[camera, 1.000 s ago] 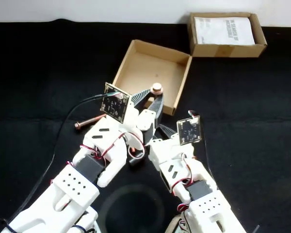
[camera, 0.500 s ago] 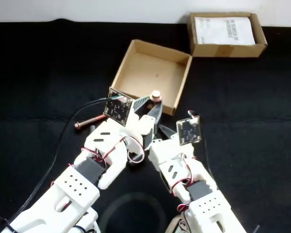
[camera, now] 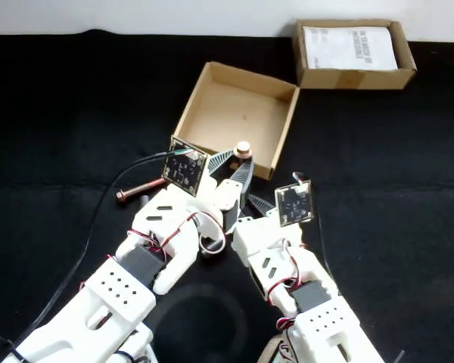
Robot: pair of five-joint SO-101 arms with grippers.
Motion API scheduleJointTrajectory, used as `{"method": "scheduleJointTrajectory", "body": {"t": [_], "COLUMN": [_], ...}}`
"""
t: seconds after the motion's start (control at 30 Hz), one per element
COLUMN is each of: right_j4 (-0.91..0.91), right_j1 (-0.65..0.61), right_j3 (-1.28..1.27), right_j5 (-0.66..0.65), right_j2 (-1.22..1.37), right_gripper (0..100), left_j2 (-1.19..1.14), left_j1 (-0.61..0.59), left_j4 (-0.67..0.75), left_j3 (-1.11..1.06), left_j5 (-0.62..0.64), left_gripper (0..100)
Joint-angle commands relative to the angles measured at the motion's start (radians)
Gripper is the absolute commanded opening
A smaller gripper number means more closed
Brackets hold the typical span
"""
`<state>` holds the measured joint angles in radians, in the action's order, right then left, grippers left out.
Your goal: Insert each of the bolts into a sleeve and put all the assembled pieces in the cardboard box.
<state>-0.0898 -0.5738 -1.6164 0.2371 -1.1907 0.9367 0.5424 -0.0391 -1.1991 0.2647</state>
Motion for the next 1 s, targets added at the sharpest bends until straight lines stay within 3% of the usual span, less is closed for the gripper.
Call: {"method": "scheduleJointTrajectory", "body": {"t": [0.0, 0.23, 0.5, 0.6, 0.73, 0.97], "right_j4": [0.015, 0.013, 0.010, -0.039, -0.085, -0.085], "right_j1": [0.001, 0.001, 0.002, 0.002, 0.002, 0.018], "right_j3": [0.051, 0.062, 0.070, 0.087, 0.125, 0.125], "right_j5": [0.009, 0.009, 0.009, 0.009, 0.009, 0.009], "right_j2": [-0.021, -0.021, -0.019, -0.019, -0.019, -0.016], "right_gripper": [0.6, 0.6, 0.6, 0.6, 0.6, 0.6], "left_j2": [-0.001, -0.001, 0.002, 0.004, 0.008, 0.010], "left_j1": [0.004, 0.008, 0.004, -0.004, -0.042, -0.056], "left_j4": [0.031, 0.201, 0.204, 0.203, 0.140, 0.000], "left_j3": [-0.010, -0.124, -0.134, -0.136, -0.130, -0.076], "left_j5": [-0.043, -0.189, -0.192, -0.187, -0.129, -0.117], "left_gripper": [1, 1, 1, 8, 18, 19]}}
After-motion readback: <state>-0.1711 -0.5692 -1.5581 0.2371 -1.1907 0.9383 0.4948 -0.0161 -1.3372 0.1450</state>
